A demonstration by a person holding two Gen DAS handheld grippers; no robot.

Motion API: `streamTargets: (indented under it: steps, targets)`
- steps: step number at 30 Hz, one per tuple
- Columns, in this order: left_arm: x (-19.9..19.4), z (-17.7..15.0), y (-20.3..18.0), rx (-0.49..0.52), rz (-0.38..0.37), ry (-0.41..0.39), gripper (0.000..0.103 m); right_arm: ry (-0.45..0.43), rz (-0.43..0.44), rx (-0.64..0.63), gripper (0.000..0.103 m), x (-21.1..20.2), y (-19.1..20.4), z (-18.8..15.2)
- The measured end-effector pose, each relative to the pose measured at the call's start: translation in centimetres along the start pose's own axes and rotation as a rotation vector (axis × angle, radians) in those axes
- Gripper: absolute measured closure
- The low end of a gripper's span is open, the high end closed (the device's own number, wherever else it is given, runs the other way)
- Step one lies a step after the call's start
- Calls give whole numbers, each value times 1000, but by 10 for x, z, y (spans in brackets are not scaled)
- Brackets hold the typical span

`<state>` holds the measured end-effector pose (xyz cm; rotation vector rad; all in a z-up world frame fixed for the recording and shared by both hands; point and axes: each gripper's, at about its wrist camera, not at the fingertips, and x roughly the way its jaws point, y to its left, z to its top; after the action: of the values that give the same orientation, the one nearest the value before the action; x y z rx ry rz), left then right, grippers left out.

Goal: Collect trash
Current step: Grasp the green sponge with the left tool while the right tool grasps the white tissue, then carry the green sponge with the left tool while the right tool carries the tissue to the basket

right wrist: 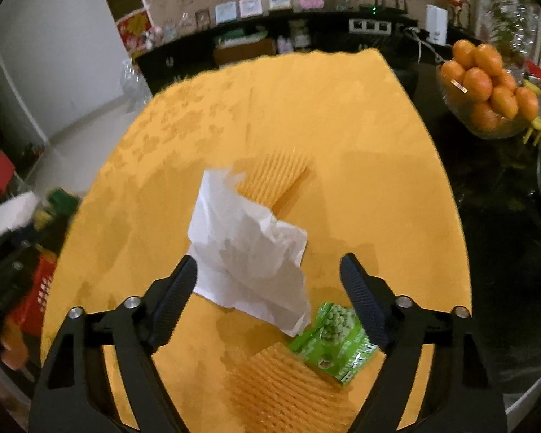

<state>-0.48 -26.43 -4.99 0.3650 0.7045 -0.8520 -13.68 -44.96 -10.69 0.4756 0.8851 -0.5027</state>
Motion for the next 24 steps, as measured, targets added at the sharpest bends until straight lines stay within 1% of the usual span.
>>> streamTargets:
  steps: [2,3,4,5,7,9,13,16,22,24]
  targets:
    - [-2,0,5,-8,7,-2,72,31,-8,-5,39,8,-1,-2]
    - [-3,-1,8,-11,11,-3,72,43,-9,-8,47,12,-2,-3]
    - [-4,0,11,-14,17,-4,72,53,-11,-10,57,14,-2,-4]
    - [-5,0,13,-16,24,-5,72,61,-13,-15,62,16,-3,-5]
    - [-7,0,17,-20,34,-10,72,59,-20,-25,75,15,-2,-5]
    - [-10,0,21,-27,40,-15,72,38,-24,-36,81,9,0,-4]
    - [-15,2,28,-41,50,-23,72,-2,11,-27,89,-3,4,2]
    - [-19,2,34,-54,56,-27,72,-33,38,-26,92,-13,9,6]
    - [-31,6,46,-83,67,-49,72,-139,102,-14,93,-44,20,19]
    - [-36,7,50,-92,74,-60,72,-158,113,-7,93,-50,21,22]
